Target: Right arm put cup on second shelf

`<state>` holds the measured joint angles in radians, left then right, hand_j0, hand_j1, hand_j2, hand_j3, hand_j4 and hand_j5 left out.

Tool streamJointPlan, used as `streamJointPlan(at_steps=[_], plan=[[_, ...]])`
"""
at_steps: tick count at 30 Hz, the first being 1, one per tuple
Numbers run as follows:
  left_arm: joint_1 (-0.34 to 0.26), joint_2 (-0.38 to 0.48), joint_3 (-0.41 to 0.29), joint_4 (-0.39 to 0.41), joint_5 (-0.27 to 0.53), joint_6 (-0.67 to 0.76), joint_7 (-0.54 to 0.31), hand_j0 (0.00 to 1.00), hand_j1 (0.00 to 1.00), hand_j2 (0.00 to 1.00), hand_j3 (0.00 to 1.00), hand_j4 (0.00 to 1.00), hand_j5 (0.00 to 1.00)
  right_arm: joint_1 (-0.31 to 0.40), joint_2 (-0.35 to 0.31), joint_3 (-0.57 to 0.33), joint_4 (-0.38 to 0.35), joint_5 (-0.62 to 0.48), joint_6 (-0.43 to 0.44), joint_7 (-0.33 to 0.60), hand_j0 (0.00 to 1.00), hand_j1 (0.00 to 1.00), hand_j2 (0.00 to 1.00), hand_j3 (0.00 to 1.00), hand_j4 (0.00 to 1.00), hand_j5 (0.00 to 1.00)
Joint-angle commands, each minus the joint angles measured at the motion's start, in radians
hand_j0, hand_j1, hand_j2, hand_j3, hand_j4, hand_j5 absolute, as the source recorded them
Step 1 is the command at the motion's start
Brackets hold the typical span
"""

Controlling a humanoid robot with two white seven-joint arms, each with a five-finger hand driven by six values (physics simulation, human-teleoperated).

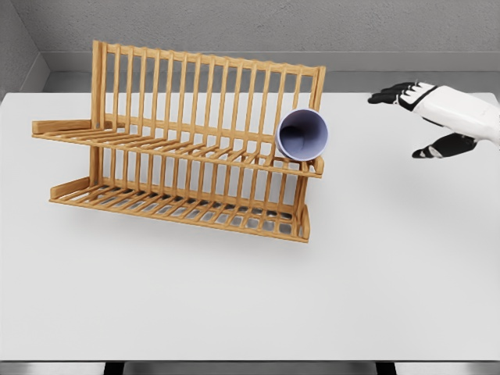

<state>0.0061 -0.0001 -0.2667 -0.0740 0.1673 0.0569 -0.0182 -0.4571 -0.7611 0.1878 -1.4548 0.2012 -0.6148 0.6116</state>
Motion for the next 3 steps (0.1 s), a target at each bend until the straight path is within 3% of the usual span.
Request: streamJointPlan(at_steps=[1,3], plan=[[0.000,0.000,0.000,0.000,0.000,0.000,0.000,1.00,1.00,1.00,1.00,1.00,1.00,0.000,0.052,-0.005,0.014,-0.008,0.004,-0.001,1.00,1.00,1.00,1.00,1.00,1.00],[0.000,0.000,0.000,0.000,0.000,0.000,0.000,1.00,1.00,1.00,1.00,1.00,1.00,0.000,0.063,-0.007,0.014,-0.008,0.004,-0.001,1.00,1.00,1.00,1.00,1.00,1.00]])
